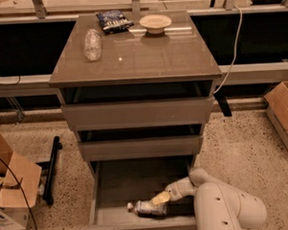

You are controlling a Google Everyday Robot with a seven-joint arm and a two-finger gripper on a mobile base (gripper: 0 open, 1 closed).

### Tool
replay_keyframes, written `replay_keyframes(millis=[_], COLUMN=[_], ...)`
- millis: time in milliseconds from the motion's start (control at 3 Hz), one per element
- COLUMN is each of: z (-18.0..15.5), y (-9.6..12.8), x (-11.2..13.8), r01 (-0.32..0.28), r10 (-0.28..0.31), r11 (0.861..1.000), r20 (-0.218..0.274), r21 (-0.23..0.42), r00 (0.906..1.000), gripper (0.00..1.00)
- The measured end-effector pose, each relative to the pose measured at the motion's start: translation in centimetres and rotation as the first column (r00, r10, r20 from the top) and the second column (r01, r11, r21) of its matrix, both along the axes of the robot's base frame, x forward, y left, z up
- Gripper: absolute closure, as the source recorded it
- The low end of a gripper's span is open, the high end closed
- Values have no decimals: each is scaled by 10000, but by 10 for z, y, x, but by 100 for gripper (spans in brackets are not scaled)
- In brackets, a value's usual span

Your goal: Place blue plastic bottle into bottom drawer

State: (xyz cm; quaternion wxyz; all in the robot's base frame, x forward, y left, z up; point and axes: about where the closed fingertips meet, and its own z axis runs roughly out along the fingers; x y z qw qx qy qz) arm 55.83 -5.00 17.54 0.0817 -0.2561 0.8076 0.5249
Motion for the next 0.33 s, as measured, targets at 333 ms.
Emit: replay_keyframes(millis=[333], z=[0], y=[0], x=[0], r01=[-9], r10=[9], r11=[10000], r20=[-19], r21=[-5], r00=[10000], gripper=[0])
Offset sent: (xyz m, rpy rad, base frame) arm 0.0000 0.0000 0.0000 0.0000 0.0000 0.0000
